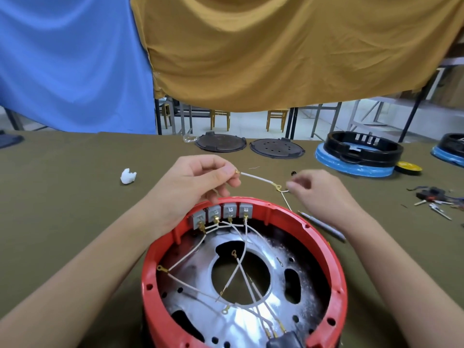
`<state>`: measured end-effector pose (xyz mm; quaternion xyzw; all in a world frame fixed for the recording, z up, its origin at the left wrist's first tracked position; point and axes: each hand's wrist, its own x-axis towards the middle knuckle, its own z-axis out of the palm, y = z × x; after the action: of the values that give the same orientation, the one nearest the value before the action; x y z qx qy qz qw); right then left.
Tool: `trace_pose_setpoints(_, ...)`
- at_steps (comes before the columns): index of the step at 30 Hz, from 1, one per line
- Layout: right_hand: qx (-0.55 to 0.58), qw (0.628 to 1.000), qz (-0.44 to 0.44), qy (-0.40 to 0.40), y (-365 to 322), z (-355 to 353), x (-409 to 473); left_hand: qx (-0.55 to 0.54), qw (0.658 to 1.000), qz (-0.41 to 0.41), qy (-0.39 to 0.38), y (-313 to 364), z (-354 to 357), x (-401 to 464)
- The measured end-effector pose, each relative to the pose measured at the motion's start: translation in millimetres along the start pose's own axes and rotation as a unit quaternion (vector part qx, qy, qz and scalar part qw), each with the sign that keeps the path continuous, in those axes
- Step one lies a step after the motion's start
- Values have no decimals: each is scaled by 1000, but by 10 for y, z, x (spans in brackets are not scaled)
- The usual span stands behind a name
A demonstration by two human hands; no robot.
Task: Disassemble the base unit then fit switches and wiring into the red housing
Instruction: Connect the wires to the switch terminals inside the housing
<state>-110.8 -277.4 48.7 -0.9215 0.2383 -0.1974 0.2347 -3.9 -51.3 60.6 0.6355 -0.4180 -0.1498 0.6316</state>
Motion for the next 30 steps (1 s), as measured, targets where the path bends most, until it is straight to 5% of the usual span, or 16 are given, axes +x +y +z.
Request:
trace_pose_setpoints(4, 355, 915, -138, -132, -314, -82, -193, 46, 999, 12, 8, -19, 19, 2)
trace_pose_setpoints(30, 288, 901, -263, -192, -461, 47, -327, 23, 999, -23, -42, 21, 44, -8)
